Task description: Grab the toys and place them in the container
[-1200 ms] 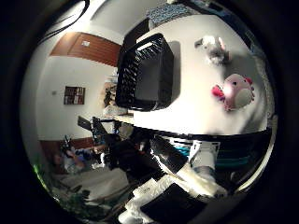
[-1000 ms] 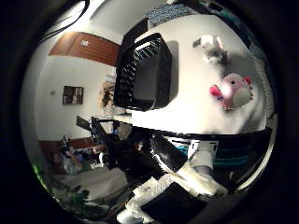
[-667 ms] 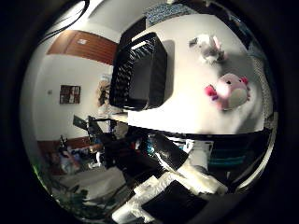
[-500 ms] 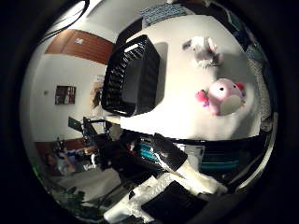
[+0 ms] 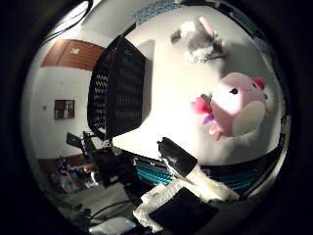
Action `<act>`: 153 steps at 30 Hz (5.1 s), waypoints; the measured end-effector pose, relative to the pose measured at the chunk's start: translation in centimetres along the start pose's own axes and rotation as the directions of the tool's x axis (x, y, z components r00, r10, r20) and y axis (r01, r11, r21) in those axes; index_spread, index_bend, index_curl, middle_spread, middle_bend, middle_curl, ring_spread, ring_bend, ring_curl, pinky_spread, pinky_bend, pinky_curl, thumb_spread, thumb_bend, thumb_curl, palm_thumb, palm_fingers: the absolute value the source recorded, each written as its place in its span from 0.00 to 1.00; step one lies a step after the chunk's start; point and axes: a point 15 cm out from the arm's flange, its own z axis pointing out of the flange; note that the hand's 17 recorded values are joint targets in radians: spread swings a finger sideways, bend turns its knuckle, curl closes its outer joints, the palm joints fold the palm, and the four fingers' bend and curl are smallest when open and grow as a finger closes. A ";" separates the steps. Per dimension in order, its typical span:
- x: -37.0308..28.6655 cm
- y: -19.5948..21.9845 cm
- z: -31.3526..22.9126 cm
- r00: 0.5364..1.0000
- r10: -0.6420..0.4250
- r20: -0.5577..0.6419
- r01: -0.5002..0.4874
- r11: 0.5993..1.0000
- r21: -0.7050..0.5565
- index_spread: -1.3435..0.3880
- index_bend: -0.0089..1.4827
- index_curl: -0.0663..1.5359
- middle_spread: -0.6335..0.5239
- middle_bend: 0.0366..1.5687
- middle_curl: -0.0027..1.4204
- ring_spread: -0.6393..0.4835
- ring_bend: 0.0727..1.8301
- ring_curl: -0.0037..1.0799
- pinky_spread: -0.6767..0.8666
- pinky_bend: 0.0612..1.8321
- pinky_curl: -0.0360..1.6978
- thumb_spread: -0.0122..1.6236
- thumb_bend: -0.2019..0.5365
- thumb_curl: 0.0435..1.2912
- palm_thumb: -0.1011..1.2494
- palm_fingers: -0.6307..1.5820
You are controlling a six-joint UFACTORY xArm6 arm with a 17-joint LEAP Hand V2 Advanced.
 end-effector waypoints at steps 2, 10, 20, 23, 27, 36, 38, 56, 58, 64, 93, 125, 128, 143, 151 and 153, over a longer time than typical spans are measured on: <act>0.5 0.0 0.5 1.000 0.010 -0.001 -0.010 1.000 -0.012 0.58 0.11 0.20 0.59 0.11 0.23 0.76 0.13 0.24 0.73 0.23 0.18 0.69 0.24 0.21 0.48 0.35; 2.9 0.4 2.5 0.998 0.053 -0.016 -0.054 0.996 -0.066 0.58 0.11 0.21 0.59 0.11 0.23 0.76 0.13 0.23 0.73 0.22 0.18 0.69 0.24 0.21 0.48 0.35; 4.3 0.5 5.9 0.997 0.074 -0.005 -0.074 0.990 -0.124 0.58 0.11 0.21 0.59 0.10 0.23 0.76 0.13 0.23 0.73 0.22 0.19 0.69 0.24 0.21 0.48 0.34; 4.4 0.4 6.8 0.997 0.076 -0.001 -0.075 0.988 -0.136 0.58 0.11 0.21 0.59 0.10 0.23 0.76 0.13 0.24 0.73 0.22 0.19 0.69 0.24 0.21 0.48 0.34; 4.4 0.5 7.7 0.997 0.077 0.004 -0.075 0.985 -0.157 0.58 0.11 0.21 0.59 0.11 0.23 0.76 0.13 0.24 0.73 0.22 0.19 0.69 0.24 0.21 0.48 0.34; 4.8 1.2 8.4 0.998 0.063 0.005 -0.061 0.979 -0.196 0.55 0.10 0.18 0.45 0.19 0.25 0.54 0.36 0.31 0.64 0.24 0.18 0.70 0.25 0.22 0.51 0.48; 5.0 1.5 8.4 0.999 0.052 -0.005 -0.052 0.977 -0.209 0.54 0.11 0.18 0.43 0.19 0.25 0.50 0.40 0.32 0.59 0.27 0.18 0.70 0.25 0.22 0.52 0.49; 5.2 2.1 4.4 0.999 0.032 -0.040 -0.039 0.981 -0.189 0.57 0.57 0.49 0.39 0.74 0.50 0.33 0.66 0.54 0.17 0.61 0.31 0.70 0.26 0.27 0.66 0.84; 5.1 1.7 3.2 0.998 0.031 -0.049 -0.038 0.988 -0.152 0.60 0.63 0.53 0.41 0.77 0.51 0.34 0.68 0.57 0.21 0.66 0.34 0.71 0.27 0.28 0.69 0.83; 4.3 0.8 -1.0 0.997 0.030 -0.066 -0.032 0.999 -0.027 0.63 0.71 0.57 0.42 0.83 0.53 0.35 0.71 0.63 0.25 0.70 0.39 0.72 0.26 0.31 0.77 0.79; -29.1 -3.4 -20.0 0.891 -0.436 0.122 0.401 0.885 0.236 0.65 0.73 0.58 0.42 0.84 0.55 0.34 0.70 0.75 0.27 0.66 0.49 0.75 0.26 0.35 0.77 0.77; -29.5 -7.6 -17.0 0.859 -0.506 0.078 0.482 0.851 0.207 0.50 0.11 0.22 0.53 0.16 0.23 0.71 0.24 0.24 0.73 0.32 0.23 0.70 0.25 0.28 0.59 0.32; -25.5 -9.5 -17.2 0.894 -0.442 0.069 0.420 0.883 0.212 0.52 0.11 0.22 0.53 0.15 0.23 0.71 0.23 0.23 0.74 0.31 0.21 0.70 0.25 0.28 0.59 0.33; -7.7 -12.4 -10.6 0.994 -0.082 0.069 0.076 0.993 0.090 0.60 0.11 0.20 0.60 0.14 0.23 0.74 0.20 0.22 0.73 0.29 0.19 0.71 0.24 0.27 0.56 0.33; -3.7 -12.4 -2.8 0.997 0.015 0.072 -0.016 1.000 0.020 0.62 0.11 0.21 0.61 0.13 0.23 0.74 0.19 0.21 0.73 0.28 0.18 0.70 0.25 0.27 0.55 0.34; -3.3 -12.6 -1.1 0.997 0.029 0.074 -0.028 1.000 -0.005 0.62 0.11 0.21 0.62 0.13 0.23 0.74 0.19 0.22 0.73 0.28 0.18 0.70 0.25 0.27 0.55 0.34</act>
